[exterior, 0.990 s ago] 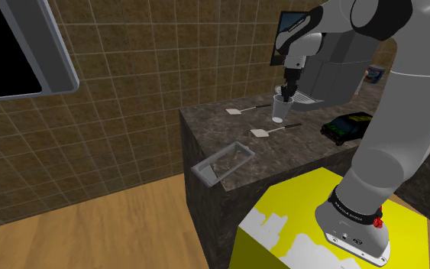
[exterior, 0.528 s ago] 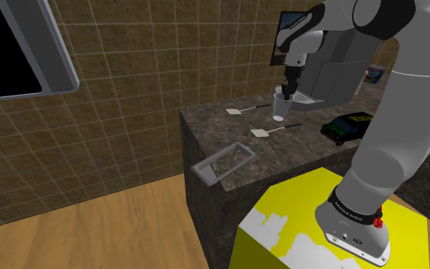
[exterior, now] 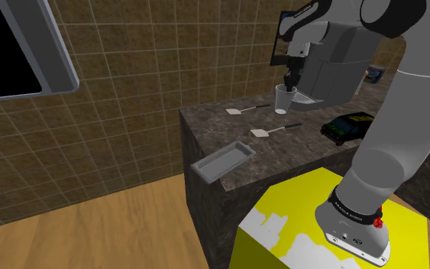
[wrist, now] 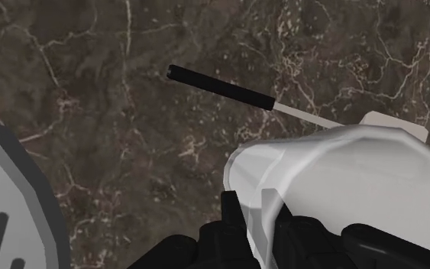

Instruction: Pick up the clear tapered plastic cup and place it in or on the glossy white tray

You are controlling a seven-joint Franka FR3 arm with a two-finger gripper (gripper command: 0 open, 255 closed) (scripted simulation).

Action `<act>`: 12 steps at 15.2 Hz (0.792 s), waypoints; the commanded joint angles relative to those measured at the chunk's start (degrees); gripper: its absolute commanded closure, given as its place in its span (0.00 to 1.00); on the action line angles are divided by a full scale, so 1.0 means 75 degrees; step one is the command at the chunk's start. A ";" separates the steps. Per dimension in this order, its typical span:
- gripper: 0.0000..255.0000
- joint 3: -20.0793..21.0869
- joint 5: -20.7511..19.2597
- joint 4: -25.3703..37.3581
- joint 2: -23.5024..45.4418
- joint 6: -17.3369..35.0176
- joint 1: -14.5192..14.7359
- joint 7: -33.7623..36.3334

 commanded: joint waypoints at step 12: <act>1.00 0.0203 -0.0362 -0.0031 -0.0953 -0.0760 0.0360 0.0753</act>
